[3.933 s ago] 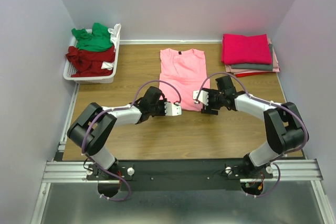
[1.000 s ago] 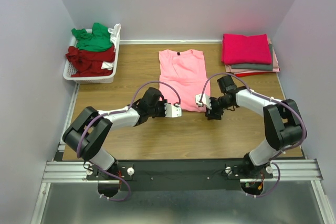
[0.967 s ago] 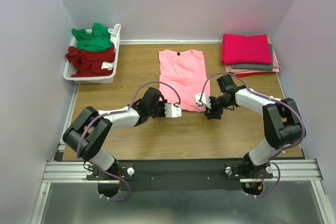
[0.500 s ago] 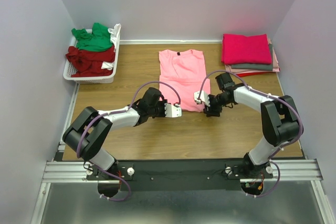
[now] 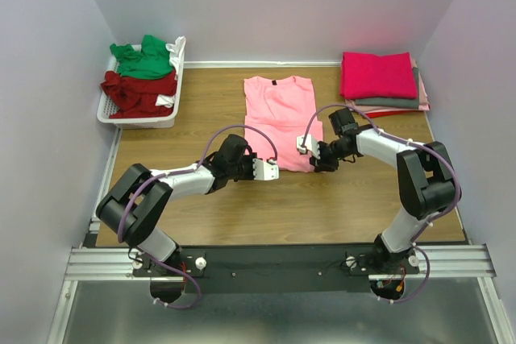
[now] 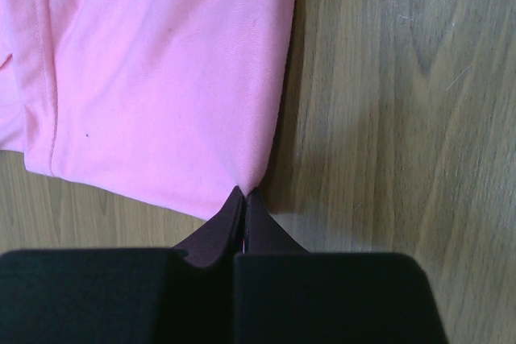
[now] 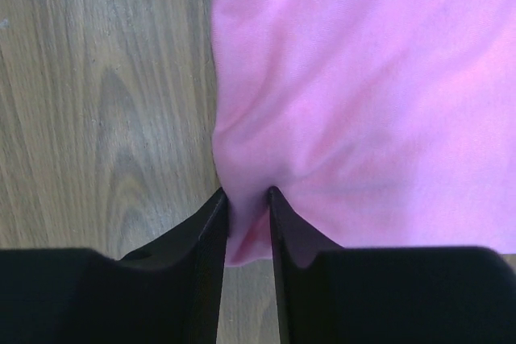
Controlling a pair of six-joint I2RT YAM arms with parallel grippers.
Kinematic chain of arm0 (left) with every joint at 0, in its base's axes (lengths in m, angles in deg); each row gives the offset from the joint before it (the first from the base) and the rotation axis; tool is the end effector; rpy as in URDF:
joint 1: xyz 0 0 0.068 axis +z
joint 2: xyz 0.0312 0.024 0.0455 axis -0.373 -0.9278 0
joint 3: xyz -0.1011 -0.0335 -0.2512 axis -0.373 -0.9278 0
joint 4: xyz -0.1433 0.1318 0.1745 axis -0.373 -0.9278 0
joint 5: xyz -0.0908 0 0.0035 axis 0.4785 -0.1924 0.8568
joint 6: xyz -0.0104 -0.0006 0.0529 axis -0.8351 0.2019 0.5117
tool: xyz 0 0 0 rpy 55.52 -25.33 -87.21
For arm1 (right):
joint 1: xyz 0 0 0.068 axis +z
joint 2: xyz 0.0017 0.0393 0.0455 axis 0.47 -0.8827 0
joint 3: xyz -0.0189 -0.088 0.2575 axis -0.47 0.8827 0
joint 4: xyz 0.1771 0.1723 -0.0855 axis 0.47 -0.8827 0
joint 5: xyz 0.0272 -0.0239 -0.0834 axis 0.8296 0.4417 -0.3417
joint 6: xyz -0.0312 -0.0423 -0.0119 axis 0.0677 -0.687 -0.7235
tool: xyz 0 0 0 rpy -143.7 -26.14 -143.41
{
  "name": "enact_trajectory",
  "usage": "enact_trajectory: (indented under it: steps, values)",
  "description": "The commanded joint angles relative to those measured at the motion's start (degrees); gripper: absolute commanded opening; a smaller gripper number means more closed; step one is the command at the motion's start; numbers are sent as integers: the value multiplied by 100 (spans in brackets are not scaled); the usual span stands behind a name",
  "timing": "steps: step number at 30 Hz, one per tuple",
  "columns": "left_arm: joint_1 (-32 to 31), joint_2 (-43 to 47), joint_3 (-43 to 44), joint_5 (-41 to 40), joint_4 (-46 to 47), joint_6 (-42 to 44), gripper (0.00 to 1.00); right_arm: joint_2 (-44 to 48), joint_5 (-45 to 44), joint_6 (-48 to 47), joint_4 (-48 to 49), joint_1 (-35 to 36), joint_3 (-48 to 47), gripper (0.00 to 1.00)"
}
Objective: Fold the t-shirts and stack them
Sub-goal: Fold the tshirt
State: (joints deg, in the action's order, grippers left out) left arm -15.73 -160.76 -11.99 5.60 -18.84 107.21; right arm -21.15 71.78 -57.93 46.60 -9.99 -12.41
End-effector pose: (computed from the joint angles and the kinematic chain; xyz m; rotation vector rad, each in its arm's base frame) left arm 0.2302 -0.1873 0.1537 1.6874 1.5574 -0.1339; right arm 0.2910 0.1148 0.1549 -1.8471 1.8104 0.5031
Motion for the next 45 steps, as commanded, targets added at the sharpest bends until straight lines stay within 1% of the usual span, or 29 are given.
enact_trajectory:
  steps: [1,2,3,4,15,20,27,30,33,41,45]
  values:
    - [-34,55,-80,247,95,-55,0,-332,-549,77,-8,-3,130,29]
    - [-34,55,-80,239,95,-55,0,-324,-549,121,-8,6,121,21]
    - [-34,64,-88,256,104,-55,0,-306,-549,156,-8,6,121,7]
    - [-34,55,-88,247,104,-64,0,-289,-540,200,-8,6,129,0]
    - [-113,196,-203,388,43,-82,0,116,-268,130,-289,6,358,0]
    - [-236,485,-369,379,-28,-143,0,379,-171,139,-403,6,437,1]
    - [-430,820,-501,432,-186,-231,0,889,-118,-46,-869,6,648,0]
    - [-605,943,-572,441,-283,-336,0,1108,-22,-151,-1273,-3,709,0]
    - [-842,1145,-659,458,-432,-450,0,1556,75,-239,-1606,6,823,1]
    - [-1589,1672,-809,537,-757,-951,0,2479,277,-274,-2214,15,1158,1]
    - [-1817,1865,-765,581,-1082,-1083,0,2858,251,-231,-2459,15,1254,0]
